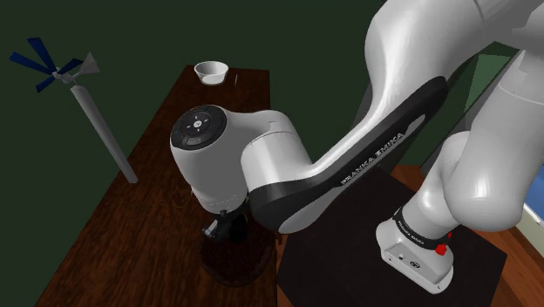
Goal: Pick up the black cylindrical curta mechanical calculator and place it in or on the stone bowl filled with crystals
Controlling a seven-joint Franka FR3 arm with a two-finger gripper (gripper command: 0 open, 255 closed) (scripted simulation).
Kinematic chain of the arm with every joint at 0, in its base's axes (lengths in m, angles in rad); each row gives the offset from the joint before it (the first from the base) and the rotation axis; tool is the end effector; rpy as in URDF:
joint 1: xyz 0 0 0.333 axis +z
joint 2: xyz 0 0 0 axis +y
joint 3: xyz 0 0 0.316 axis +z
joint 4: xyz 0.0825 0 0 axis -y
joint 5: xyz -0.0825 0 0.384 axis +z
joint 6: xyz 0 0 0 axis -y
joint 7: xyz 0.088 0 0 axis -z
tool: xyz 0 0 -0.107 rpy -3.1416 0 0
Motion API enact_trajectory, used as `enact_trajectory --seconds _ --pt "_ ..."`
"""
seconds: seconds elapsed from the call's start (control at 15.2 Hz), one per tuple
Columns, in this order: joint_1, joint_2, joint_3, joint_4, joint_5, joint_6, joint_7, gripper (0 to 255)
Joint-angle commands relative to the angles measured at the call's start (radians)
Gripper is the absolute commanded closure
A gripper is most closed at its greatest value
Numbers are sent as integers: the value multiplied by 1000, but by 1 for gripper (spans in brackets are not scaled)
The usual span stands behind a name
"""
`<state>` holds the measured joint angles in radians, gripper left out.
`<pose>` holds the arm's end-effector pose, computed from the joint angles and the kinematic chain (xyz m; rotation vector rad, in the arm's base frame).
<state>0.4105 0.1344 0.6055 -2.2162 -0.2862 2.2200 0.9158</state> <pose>0.2878 0.4449 0.3190 2.9477 0.4232 0.0903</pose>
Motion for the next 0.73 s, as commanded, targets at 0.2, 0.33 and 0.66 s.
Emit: enact_trajectory --seconds 0.2,0.33,0.66 --pt "1 3 0 -2 0 1 1 0" --pt "0 3 0 -2 0 0 0 0" --pt "-1 -57 16 44 58 -89 -39 0"
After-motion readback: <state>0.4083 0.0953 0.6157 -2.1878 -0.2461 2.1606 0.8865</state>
